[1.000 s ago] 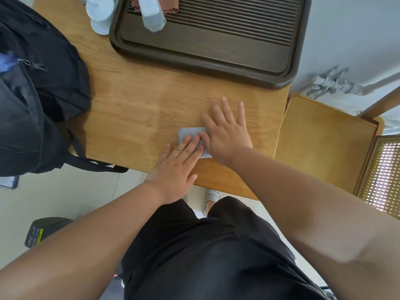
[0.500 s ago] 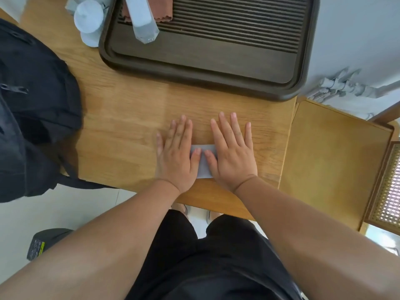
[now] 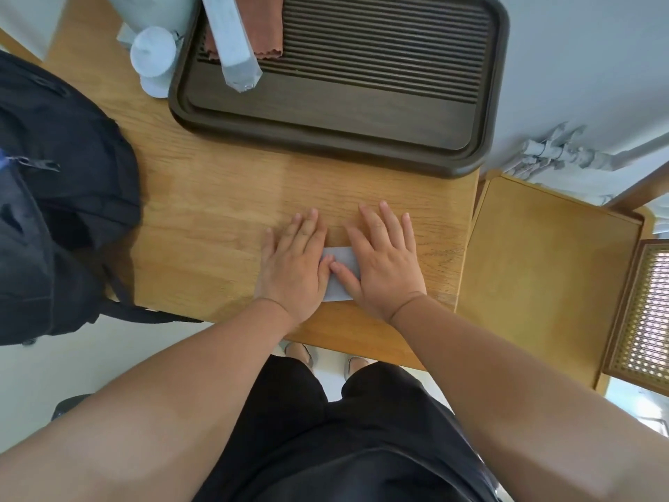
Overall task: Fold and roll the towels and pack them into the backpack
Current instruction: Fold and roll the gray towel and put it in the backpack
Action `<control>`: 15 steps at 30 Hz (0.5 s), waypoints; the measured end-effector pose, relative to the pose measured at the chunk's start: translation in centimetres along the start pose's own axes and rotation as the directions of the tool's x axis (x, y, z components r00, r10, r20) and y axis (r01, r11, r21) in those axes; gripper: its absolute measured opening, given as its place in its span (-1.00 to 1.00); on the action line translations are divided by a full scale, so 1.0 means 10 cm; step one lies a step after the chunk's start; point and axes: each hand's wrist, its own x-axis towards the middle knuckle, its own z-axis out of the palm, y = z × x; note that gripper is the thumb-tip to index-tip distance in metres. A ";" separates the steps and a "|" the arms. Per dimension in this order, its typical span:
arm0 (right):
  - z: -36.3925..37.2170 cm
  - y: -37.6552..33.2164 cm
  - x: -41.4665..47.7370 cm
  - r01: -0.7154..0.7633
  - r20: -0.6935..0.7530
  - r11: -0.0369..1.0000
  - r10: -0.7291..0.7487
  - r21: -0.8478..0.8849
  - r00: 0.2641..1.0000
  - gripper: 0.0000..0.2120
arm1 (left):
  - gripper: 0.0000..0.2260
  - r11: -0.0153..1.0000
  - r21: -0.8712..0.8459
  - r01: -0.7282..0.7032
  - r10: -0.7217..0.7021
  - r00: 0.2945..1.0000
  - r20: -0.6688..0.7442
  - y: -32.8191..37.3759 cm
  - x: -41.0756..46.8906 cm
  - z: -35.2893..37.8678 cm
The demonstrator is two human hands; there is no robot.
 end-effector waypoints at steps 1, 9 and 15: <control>-0.04 0.03 -0.04 -0.022 0.012 1.000 0.022 -0.014 1.000 -0.29 | -0.45 0.999 -0.001 -0.046 0.046 0.999 -0.022 0.01 -0.02 -0.05; -0.39 0.21 -0.35 -0.036 0.176 0.998 0.044 -0.049 0.983 -0.31 | -0.48 0.996 0.007 -0.091 0.088 0.979 0.184 0.21 -0.19 -0.36; -0.83 0.10 -0.40 -0.158 0.233 0.937 0.087 0.311 0.969 -0.52 | -0.74 0.947 -0.278 0.160 -0.125 0.982 0.138 0.40 -0.39 -0.77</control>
